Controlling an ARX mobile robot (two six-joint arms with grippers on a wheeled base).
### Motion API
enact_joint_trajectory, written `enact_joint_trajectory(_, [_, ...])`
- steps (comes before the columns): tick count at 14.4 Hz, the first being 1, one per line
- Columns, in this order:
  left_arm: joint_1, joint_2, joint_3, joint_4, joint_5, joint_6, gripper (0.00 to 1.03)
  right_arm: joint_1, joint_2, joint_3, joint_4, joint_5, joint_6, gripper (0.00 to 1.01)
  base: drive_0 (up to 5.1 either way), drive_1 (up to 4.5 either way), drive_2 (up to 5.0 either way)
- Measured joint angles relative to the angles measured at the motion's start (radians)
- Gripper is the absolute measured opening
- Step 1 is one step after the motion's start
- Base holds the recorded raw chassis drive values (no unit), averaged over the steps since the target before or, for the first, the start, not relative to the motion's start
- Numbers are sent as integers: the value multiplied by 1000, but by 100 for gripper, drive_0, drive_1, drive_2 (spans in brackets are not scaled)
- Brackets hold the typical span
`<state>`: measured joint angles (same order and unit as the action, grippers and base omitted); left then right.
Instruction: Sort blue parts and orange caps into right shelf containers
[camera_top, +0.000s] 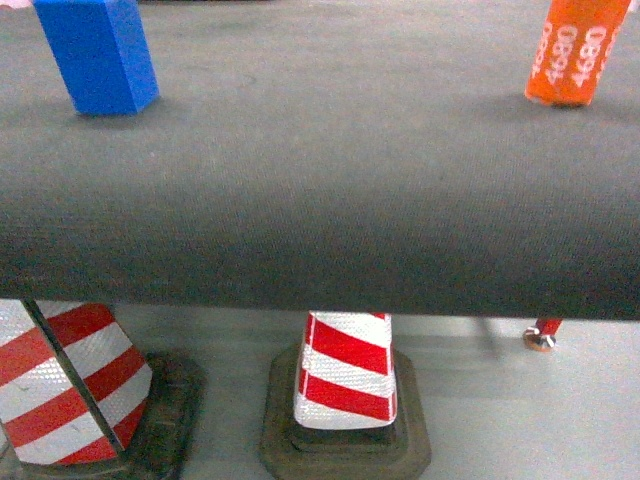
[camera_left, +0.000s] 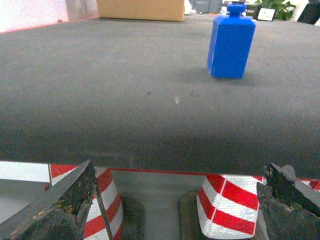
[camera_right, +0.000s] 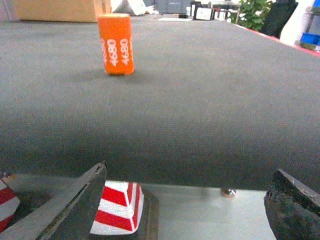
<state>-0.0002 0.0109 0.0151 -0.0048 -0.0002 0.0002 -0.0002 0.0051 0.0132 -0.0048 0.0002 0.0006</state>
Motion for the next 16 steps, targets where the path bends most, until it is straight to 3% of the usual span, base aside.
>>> enact_joint_trajectory(16, [0, 0, 0, 1, 0, 0, 98, 0, 0, 0, 0, 0, 0, 98, 0, 0, 0])
